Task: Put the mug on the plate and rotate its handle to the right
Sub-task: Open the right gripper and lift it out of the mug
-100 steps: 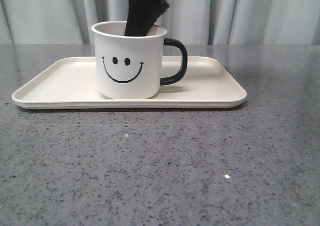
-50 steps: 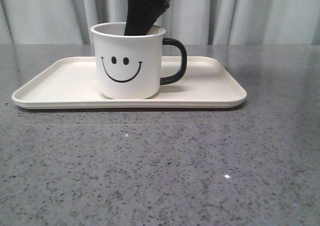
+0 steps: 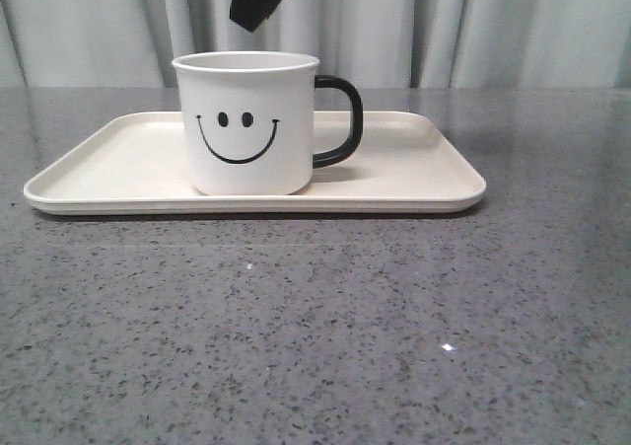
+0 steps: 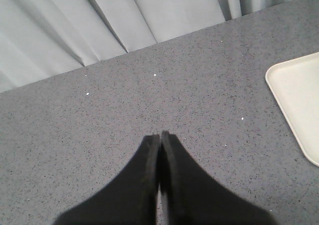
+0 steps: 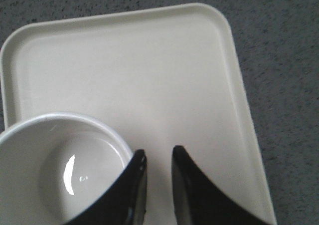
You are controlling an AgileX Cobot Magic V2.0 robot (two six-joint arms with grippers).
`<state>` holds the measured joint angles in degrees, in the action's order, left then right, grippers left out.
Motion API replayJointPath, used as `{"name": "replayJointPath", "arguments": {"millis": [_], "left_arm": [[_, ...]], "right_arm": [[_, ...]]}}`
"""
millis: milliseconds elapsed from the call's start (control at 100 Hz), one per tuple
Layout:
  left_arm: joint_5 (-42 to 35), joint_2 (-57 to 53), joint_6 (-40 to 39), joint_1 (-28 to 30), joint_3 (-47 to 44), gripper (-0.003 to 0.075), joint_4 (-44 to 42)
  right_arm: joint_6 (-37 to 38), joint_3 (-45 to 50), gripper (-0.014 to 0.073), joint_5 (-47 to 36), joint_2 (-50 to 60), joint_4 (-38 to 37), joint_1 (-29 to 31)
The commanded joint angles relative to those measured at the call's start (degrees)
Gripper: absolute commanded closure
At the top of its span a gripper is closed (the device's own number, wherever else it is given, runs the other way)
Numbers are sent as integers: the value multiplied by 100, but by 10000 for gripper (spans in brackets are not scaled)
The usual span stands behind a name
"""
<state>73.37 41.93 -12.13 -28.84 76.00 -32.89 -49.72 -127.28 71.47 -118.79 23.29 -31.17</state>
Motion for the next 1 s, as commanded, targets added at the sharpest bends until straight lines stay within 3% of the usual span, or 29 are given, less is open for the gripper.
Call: {"name": "replayJointPath", "arguments": {"millis": [0,220,420,640,990], "left_arm": [[-122,13,-71,-33,121,740,-154],[-122,13,-71,-33,121,740,-154],[-122,13,-71,-33,121,740,-154],[-122,13,-71,-33,121,740,-154],[-122,13,-71,-33,121,740,-154]], "right_arm": [[180,-466,439,-31,378,183,18],[962,-1159,439,-155,552,183,351],[1618,-1345,440,-421,1193,363,1076],[1692,-1345,442,-672,2069,1354,2125],[1946,-1323,444,-503,3176,1557,3530]]}}
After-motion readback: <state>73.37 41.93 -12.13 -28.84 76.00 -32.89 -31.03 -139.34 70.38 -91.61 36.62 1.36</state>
